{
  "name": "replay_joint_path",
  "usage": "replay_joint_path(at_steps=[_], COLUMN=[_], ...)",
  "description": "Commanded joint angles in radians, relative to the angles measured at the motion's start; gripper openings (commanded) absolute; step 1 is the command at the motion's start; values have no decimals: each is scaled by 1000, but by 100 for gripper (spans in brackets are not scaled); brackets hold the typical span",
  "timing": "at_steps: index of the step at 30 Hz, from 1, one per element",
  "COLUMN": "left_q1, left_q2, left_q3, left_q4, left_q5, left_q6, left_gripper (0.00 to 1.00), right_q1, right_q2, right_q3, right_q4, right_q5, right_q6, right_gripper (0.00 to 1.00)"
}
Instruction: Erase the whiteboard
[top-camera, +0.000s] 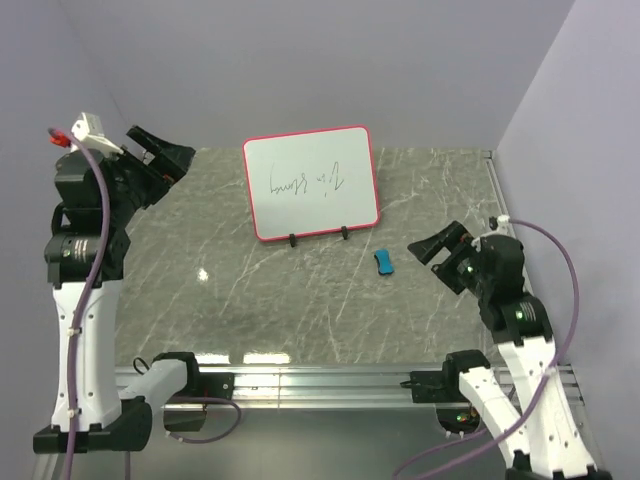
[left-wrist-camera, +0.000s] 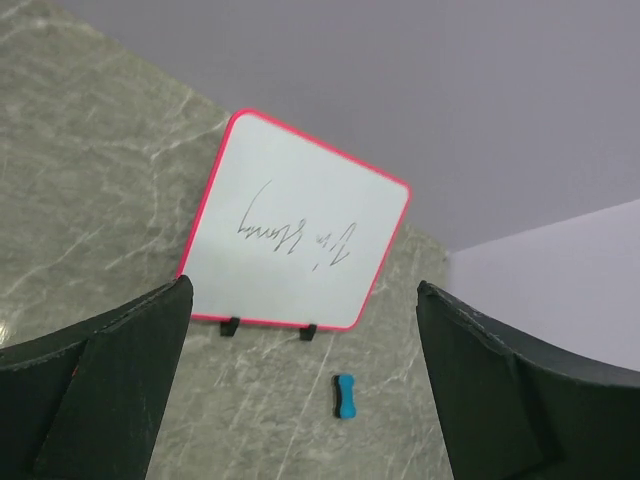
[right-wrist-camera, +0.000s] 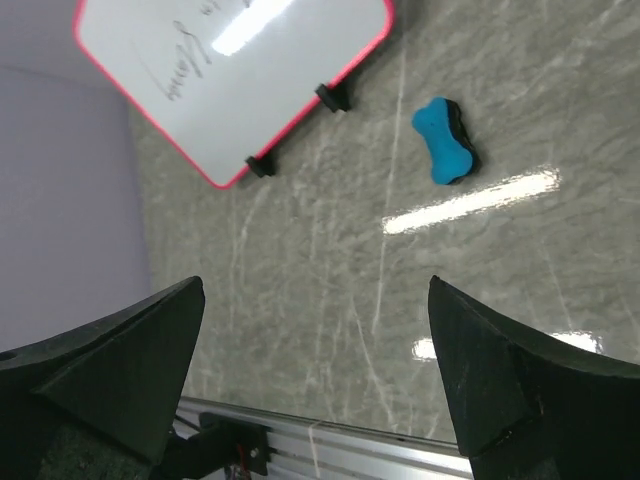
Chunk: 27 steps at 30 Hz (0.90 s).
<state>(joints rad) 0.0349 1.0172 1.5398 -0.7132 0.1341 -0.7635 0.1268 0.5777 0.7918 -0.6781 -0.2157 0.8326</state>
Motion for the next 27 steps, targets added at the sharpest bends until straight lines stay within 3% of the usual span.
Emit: replay_joint_path(at_steps=[1, 7, 8, 12, 14, 20, 27], left_q1=[-12, -58, -58, -55, -56, -64, -63], left_q2=[50, 5, -26, -267, -257, -134, -144], left_q3=[-64, -159, -191, -525, -567, -409, -464], left_q4=[-15, 64, 143, 395, 332, 5, 43], left_q5=[-25, 104, 160, 196, 165, -94, -19], left_q6=[12, -19, -14, -104, -117, 6, 10], left_gripper=[100, 100, 99, 99, 100, 99, 97], right_q1=[5, 5, 5, 5, 5, 13, 14], right_q2=[102, 230, 246, 307, 365, 576, 781], right_q3=[124, 208, 216, 231, 265, 270, 257], right_q4=[-27, -5, 0, 34, 14, 0, 71], right_q5=[21, 42, 42, 64, 93, 62, 61], right_q6=[-88, -124, -125, -122, -131, -210, -302], right_gripper=[99, 100, 100, 100, 99, 99, 91])
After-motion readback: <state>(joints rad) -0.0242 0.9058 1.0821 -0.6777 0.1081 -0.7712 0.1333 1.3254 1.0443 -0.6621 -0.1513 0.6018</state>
